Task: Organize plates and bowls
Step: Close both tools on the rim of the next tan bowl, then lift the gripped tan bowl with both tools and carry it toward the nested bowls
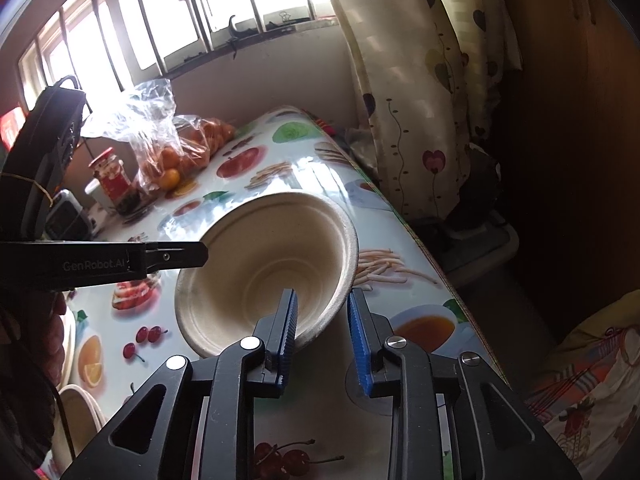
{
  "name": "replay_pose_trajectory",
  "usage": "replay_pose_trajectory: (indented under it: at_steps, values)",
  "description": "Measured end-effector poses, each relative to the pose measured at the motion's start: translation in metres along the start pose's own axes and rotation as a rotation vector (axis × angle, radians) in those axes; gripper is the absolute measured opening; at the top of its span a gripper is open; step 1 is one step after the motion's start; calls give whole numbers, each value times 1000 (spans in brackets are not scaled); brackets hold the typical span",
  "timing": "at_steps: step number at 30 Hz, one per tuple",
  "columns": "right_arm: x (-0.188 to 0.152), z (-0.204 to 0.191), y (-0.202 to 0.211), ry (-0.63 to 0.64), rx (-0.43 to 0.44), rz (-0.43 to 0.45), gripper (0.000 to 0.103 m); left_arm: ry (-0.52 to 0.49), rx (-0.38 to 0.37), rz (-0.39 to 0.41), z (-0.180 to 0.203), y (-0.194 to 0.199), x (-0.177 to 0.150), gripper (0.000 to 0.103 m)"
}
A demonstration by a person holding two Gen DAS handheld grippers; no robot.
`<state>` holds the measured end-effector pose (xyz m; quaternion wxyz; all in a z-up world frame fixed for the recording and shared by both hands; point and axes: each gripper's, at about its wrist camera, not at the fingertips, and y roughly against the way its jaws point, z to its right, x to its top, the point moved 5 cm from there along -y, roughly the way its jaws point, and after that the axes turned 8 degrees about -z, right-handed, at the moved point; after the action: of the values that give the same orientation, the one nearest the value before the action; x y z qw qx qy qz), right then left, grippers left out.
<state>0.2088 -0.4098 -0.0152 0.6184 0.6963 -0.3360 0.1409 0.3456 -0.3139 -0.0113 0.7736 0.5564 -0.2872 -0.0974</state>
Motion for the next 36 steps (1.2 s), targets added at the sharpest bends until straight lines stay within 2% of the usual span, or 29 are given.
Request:
replay_pose_trajectory:
  at_steps: [6, 24, 36]
  values:
    - [0, 0, -1, 1, -1, -1, 25, 10, 4, 1, -4, 0, 0, 9]
    - [1, -1, 2, 4, 0, 5, 24, 14, 2, 4, -3, 3, -1, 9]
    - [-1, -9, 22, 23, 10, 30, 24, 18, -6, 28, -3, 23, -9, 9]
